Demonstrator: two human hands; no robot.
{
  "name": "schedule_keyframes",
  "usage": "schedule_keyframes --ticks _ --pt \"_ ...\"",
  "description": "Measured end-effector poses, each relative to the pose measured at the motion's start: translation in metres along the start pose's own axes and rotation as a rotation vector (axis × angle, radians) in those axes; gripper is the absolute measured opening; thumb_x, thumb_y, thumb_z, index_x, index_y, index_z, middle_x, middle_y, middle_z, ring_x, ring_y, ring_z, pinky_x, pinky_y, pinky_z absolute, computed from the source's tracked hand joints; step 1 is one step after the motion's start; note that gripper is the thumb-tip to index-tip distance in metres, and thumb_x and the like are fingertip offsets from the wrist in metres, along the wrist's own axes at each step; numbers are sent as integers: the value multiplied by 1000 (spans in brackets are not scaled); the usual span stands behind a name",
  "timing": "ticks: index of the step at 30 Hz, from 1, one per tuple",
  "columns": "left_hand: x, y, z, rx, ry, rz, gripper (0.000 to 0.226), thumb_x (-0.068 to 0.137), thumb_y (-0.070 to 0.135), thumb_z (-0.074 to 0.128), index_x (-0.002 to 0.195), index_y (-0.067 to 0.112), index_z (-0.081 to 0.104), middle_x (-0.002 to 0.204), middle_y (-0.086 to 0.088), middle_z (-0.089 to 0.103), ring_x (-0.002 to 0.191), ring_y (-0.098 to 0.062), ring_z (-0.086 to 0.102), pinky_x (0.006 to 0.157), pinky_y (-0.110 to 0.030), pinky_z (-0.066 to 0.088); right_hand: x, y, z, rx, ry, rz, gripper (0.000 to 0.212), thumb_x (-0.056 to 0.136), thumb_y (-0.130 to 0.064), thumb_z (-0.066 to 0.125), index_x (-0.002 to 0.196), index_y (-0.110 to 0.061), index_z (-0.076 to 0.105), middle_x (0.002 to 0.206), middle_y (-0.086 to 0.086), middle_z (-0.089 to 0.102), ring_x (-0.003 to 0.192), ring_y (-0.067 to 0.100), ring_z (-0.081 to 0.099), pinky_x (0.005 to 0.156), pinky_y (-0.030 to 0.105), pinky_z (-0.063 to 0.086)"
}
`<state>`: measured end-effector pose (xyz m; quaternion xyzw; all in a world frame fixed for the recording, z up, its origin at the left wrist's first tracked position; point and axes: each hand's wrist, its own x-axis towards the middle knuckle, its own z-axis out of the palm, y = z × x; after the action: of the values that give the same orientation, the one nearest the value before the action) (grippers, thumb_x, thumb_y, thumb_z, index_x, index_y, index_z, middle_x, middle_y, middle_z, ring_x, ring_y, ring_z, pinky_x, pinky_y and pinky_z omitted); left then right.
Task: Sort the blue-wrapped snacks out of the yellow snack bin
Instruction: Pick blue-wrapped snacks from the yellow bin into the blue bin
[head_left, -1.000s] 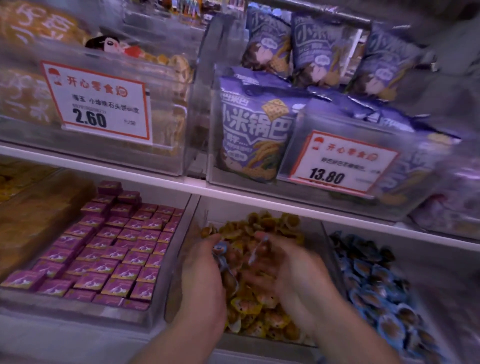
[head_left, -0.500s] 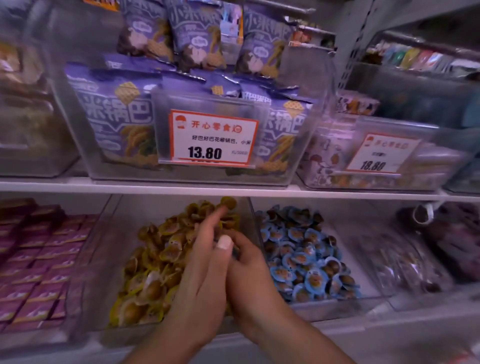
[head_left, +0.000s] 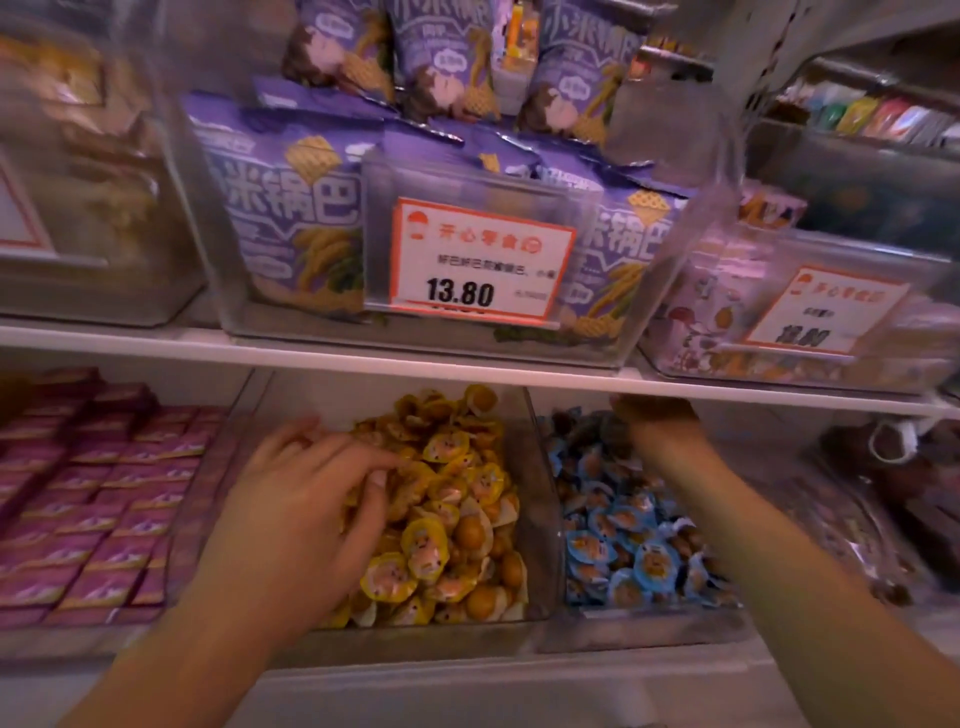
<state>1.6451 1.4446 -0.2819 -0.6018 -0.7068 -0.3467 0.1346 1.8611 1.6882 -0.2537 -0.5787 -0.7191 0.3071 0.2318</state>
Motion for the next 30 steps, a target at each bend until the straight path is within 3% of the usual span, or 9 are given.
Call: schedule_keyframes --ticks 4,7,9,14,17,19,24,28,30 --pt "-8 -35 -23 139 54 -110 23 85 29 49 95 23 70 102 2 67 98 -25 61 99 -49 42 -47 -28 38 -87 136 -523 27 91 -30 51 103 -16 71 94 11 74 83 18 67 79 23 52" --pt "-19 -56 -28 46 -74 -289 38 79 31 47 108 20 69 124 -4 60 112 -29 59 94 -46 48 -77 -68 95 -188 -237 -909 31 91 -31 50 114 -24 69 97 -6 70 91 4 62 86 12 45" --pt "-24 -62 -27 -70 -130 -349 42 79 25 50 118 21 66 137 -3 52 124 -25 54 102 -43 46 -81 -89 140 -366 -430 -1037 32 94 -29 51 120 -20 66 112 6 67 106 22 59 96 32 45" --pt "-35 -70 -27 -150 -122 -300 43 82 6 61 120 27 64 145 3 46 125 -20 53 103 -35 46 -45 -100 196 -627 -680 -853 44 94 -48 46 135 -36 53 136 4 58 124 25 54 103 38 44" --pt "-35 -72 -28 -156 -115 -310 41 83 9 62 120 27 64 146 6 44 120 -22 56 98 -40 49 -17 -102 177 -750 -724 -741 77 70 -75 43 143 -48 37 153 -8 42 138 16 41 114 31 32" --pt "-35 -73 -28 -157 -125 -303 40 84 13 60 121 28 64 146 6 44 118 -23 57 95 -42 50 -4 -105 165 -908 -699 -720 83 66 -70 44 145 -43 38 154 -5 41 139 20 40 112 32 31" --pt "-36 -71 -28 -140 -113 -310 38 87 16 58 122 29 63 149 9 40 118 -25 57 95 -43 49 4 -108 172 -1074 -668 -596 65 75 -55 63 133 -30 52 133 5 59 113 23 59 92 35 52" --pt "-35 -68 -26 -143 -86 -325 38 86 13 57 120 29 63 149 9 40 119 -24 56 95 -42 49 -1 -111 189 -1004 -770 -553 105 73 -61 72 156 -35 13 159 4 32 140 28 39 113 38 36" --pt "-35 -67 -24 -155 -87 -336 40 85 11 56 119 30 63 149 9 39 120 -24 55 97 -42 48 -6 -110 199 -963 -737 -575 105 75 -59 72 156 -32 11 156 7 37 137 30 42 112 40 38"
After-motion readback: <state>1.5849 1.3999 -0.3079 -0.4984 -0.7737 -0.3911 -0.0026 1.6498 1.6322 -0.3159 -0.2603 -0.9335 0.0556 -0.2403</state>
